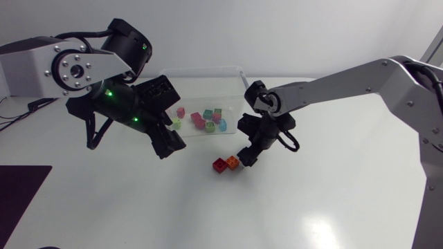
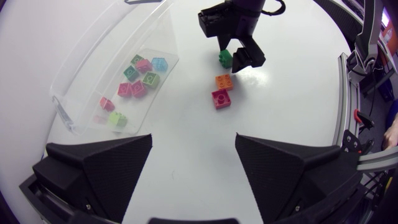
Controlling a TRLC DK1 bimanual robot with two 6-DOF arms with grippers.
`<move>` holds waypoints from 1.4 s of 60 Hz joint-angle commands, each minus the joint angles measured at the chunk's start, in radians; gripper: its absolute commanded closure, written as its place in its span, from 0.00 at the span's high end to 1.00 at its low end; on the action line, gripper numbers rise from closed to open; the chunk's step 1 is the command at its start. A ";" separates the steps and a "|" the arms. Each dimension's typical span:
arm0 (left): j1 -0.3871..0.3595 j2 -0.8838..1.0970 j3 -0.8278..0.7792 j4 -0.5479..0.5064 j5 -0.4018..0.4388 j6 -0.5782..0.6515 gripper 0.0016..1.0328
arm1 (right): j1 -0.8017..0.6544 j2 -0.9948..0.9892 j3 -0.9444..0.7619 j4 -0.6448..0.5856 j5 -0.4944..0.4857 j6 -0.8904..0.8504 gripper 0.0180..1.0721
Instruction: Place the duplo bricks in the container
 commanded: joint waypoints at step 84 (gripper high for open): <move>-0.139 0.170 -0.074 0.070 0.080 -0.053 0.90 | -0.053 -0.264 0.195 -0.079 -0.081 0.125 0.27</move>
